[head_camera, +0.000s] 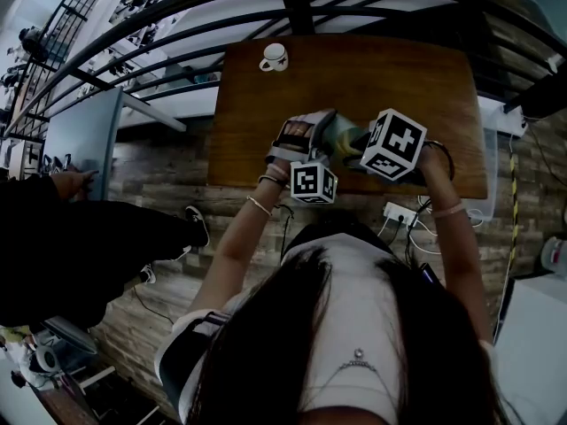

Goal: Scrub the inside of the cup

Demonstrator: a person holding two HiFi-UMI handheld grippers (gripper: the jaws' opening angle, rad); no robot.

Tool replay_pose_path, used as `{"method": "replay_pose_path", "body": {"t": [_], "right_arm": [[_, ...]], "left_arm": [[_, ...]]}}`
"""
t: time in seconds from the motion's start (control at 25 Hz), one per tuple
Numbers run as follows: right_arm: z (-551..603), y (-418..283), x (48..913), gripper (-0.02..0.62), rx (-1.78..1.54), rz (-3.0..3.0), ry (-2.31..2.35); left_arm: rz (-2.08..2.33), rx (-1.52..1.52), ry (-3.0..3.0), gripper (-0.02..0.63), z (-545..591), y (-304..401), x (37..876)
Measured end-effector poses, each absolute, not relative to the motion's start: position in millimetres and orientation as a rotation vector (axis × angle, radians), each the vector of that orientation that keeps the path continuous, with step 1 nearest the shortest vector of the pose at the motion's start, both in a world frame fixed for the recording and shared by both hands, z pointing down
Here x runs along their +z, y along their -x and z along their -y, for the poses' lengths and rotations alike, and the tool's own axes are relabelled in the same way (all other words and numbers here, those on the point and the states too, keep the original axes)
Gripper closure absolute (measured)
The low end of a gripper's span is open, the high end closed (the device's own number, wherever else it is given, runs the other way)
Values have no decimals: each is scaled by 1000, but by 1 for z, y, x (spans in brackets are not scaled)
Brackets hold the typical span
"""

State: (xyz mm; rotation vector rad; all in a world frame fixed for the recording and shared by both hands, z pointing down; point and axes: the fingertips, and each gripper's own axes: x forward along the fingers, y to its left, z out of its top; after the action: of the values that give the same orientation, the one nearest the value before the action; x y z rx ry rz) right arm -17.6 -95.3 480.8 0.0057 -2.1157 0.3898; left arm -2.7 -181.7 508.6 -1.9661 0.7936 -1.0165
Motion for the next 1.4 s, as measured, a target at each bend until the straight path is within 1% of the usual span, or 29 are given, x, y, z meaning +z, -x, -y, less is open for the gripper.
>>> {"method": "replay_pose_path", "body": {"t": [0.24,0.52,1.4], "right_arm": [[100,12,486,509,197,1998,-41],[102,9,485,509,133,1976,-71],[100,42,458,512,548,2312,-74]], "left_arm": [[-780,-1027,1966,272,180,2,509],[-792,-1030,1958,272,181,-2,508],[-880,-1011,1922,272,187,11,496]]}}
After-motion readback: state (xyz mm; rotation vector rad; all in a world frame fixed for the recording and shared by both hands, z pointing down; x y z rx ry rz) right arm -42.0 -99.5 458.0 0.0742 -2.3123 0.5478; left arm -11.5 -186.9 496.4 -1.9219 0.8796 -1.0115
